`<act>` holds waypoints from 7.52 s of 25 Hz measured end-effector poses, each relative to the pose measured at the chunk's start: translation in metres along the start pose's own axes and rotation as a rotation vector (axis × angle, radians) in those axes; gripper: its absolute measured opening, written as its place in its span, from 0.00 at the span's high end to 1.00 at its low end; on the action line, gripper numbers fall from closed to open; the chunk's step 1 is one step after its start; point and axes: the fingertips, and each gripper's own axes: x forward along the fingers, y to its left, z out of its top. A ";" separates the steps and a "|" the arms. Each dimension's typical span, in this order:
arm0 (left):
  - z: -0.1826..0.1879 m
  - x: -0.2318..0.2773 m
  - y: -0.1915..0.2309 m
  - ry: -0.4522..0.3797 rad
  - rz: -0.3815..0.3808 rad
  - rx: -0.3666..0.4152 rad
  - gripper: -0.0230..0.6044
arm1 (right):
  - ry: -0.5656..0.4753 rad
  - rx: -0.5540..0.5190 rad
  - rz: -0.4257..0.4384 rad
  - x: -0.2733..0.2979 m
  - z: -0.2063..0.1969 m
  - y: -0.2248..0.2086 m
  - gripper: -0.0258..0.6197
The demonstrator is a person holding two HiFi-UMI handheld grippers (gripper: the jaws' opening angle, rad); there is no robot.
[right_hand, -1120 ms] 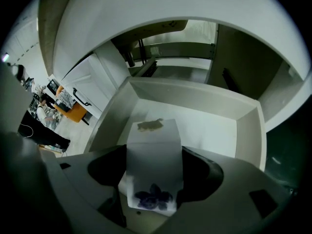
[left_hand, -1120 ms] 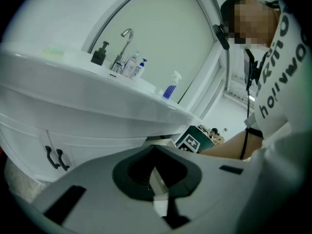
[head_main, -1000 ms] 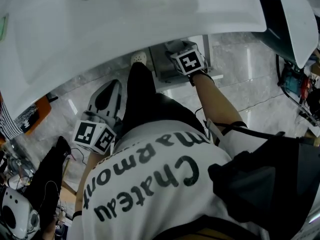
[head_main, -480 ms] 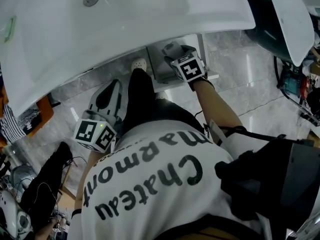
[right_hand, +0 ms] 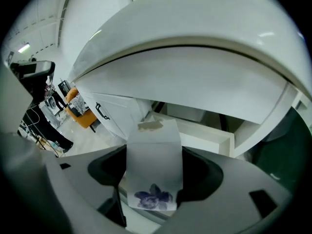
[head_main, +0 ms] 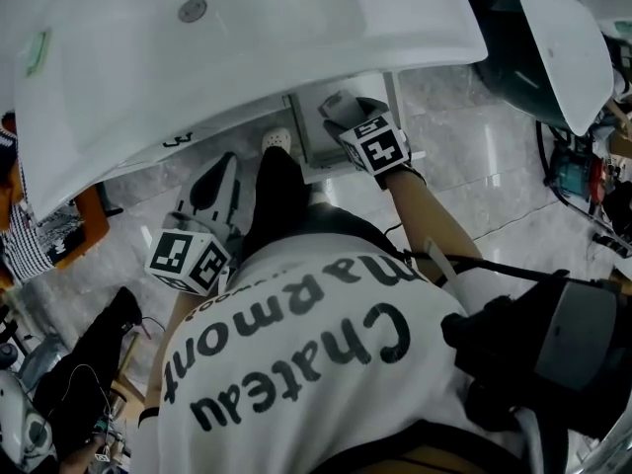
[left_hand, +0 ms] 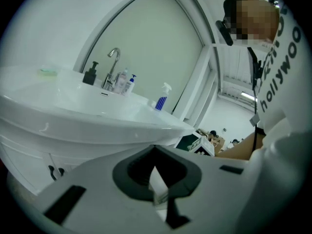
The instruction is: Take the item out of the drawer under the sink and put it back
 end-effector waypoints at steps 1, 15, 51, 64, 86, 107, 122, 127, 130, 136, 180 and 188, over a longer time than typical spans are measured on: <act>0.004 -0.001 0.001 -0.008 0.003 0.001 0.95 | -0.004 -0.012 -0.001 -0.005 0.003 0.001 0.45; 0.035 0.002 -0.026 -0.090 -0.029 0.024 0.95 | -0.118 -0.184 -0.004 -0.080 0.046 0.030 0.45; 0.087 -0.055 -0.121 -0.335 -0.005 -0.006 0.95 | -0.545 -0.344 0.073 -0.254 0.127 0.094 0.45; 0.089 -0.114 -0.062 -0.379 0.105 -0.049 0.95 | -0.553 -0.402 0.170 -0.227 0.178 0.166 0.45; 0.119 -0.225 0.114 -0.402 0.150 -0.069 0.95 | -0.589 -0.435 0.237 -0.149 0.295 0.335 0.45; 0.122 -0.311 0.213 -0.448 0.250 -0.085 0.95 | -0.594 -0.482 0.283 -0.090 0.353 0.432 0.45; 0.108 -0.340 0.246 -0.486 0.341 -0.122 0.95 | -0.574 -0.530 0.329 -0.059 0.377 0.461 0.45; 0.109 -0.342 0.261 -0.487 0.360 -0.128 0.95 | -0.545 -0.540 0.350 -0.043 0.387 0.464 0.45; 0.115 -0.344 0.273 -0.493 0.391 -0.143 0.95 | -0.526 -0.559 0.372 -0.029 0.397 0.467 0.45; 0.126 -0.346 0.300 -0.507 0.444 -0.162 0.95 | -0.491 -0.600 0.411 0.000 0.421 0.473 0.45; 0.121 -0.347 0.380 -0.481 0.605 -0.288 0.95 | -0.262 -0.601 0.544 0.134 0.459 0.497 0.45; 0.125 -0.349 0.381 -0.484 0.614 -0.280 0.95 | -0.253 -0.616 0.555 0.139 0.461 0.502 0.45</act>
